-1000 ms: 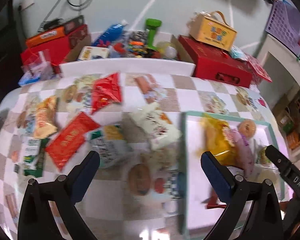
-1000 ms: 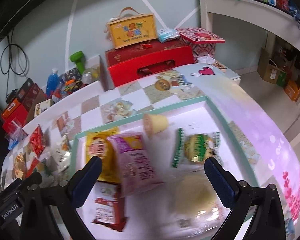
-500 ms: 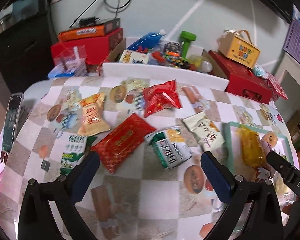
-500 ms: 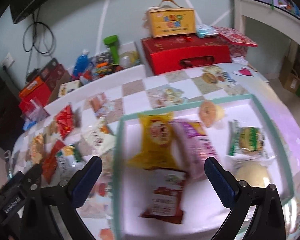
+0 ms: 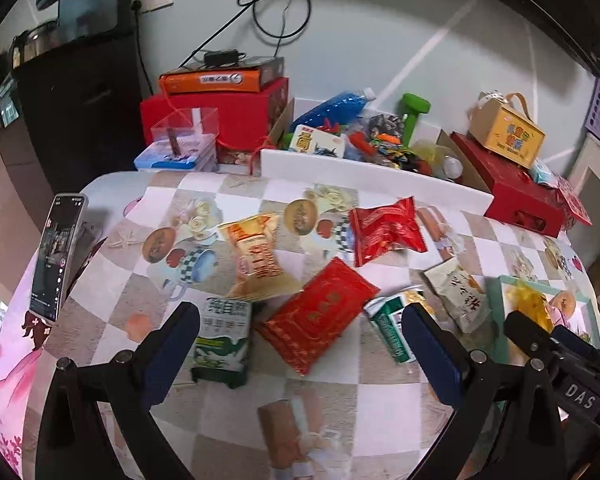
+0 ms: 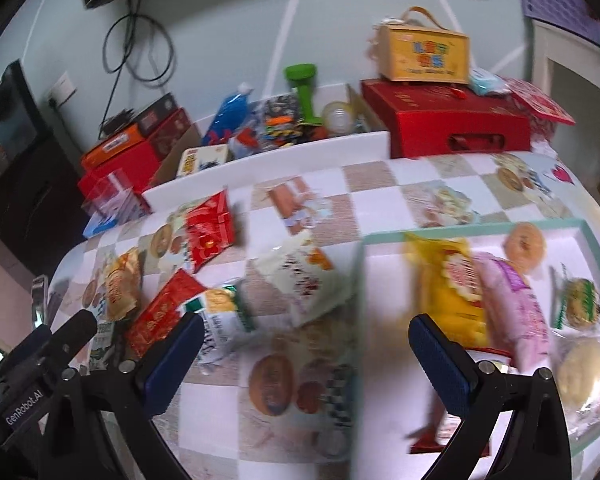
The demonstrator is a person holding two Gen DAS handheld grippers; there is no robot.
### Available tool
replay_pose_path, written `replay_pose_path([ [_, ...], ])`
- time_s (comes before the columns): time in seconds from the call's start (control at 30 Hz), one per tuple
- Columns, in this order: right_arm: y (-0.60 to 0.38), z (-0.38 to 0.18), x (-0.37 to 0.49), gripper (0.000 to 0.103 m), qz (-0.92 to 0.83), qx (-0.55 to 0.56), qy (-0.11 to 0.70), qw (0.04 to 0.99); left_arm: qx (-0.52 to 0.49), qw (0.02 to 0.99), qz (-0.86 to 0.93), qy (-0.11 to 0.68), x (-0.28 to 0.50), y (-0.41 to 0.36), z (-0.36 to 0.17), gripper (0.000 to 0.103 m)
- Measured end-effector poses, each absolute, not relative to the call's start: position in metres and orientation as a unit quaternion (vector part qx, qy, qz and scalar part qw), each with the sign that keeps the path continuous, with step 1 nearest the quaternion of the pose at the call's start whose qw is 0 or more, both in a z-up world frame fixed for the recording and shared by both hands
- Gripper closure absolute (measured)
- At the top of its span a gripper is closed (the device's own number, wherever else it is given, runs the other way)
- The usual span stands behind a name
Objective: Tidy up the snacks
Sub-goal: 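Withdraw both open tools from the tray toward the remaining snacks, then grasp the green-and-white biscuit bag with the left tool while the right tool grasps the white-green snack bag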
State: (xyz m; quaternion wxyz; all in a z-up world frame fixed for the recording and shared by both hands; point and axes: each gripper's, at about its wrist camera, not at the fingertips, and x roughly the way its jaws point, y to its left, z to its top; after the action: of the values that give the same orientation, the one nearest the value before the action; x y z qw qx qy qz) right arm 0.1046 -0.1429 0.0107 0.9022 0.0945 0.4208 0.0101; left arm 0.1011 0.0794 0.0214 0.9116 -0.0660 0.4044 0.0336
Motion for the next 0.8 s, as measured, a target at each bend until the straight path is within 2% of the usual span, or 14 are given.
replay_pose_path([
  [0.3,-0.095,0.007,0.122,0.0,0.052,0.055,0.43,0.9,-0.093,0.895,0.057,0.433,0.104,0.121,0.009,0.002],
  [0.8,-0.061,-0.044,0.139,0.0,0.073,-0.012,0.486,0.871,-0.121,0.859,0.087,0.49,0.122,0.147,-0.04,0.002],
])
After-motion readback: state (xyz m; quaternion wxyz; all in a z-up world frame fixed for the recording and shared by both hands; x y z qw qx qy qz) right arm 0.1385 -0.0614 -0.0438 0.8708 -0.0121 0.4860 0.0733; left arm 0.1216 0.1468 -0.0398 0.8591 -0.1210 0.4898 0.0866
